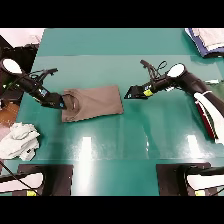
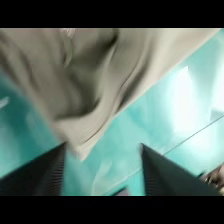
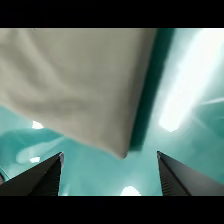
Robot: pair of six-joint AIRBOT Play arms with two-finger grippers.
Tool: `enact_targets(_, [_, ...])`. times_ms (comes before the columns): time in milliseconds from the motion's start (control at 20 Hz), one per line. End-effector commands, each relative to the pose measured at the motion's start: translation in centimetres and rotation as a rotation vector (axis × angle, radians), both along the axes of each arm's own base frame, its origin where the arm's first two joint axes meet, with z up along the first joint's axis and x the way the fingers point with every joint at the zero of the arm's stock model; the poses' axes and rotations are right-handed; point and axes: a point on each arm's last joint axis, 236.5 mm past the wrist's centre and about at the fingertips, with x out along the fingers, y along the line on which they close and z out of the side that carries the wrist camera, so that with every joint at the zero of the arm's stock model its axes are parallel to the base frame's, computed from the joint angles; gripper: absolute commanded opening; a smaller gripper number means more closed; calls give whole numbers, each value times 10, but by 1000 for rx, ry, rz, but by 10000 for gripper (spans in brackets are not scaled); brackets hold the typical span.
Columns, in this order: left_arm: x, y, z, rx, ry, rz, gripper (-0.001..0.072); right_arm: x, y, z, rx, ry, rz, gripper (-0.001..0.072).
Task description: Fold the shirts.
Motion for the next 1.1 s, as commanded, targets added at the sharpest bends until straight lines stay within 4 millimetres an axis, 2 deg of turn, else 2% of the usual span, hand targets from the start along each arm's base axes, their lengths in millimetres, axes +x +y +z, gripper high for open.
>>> enact_targets(0, [19,-18,22,-89,-87,35,113,13,11,-30,91,115,-83,673])
enact_targets(50, [19,-18,22,-90,-97,22,22,17,18,-38,120,126,-100,672])
enact_targets(200, [22,-18,22,-88,-106,28,23,26,41,-55,192,156,-149,672])
enact_targets(300, [25,-18,22,-88,-118,36,23,20,58,-65,202,172,-125,672])
enact_targets(500, [31,-18,23,-88,-140,49,22,24,106,-58,222,111,-32,662])
enact_targets(550, [31,-18,23,-88,-138,48,23,24,118,-55,227,94,-7,602])
enact_targets(650, [30,-17,23,-88,-136,48,22,25,136,-52,233,65,28,383])
enact_targets(700, [30,-18,23,-88,-135,47,23,26,142,-50,237,41,50,256])
enact_targets(750, [29,-18,23,-88,-132,45,23,26,146,-46,241,7,78,60])
enact_targets(800, [28,-18,22,-89,-129,43,23,27,147,-42,246,-16,99,14])
enact_targets(900, [28,-18,23,-89,-128,42,23,28,141,-26,265,-25,123,12])
enact_targets(950, [28,-18,22,-89,-127,42,23,31,131,-15,267,-38,118,12])
enact_targets(1050, [26,-18,23,-91,-121,39,22,42,92,6,222,-100,83,11])
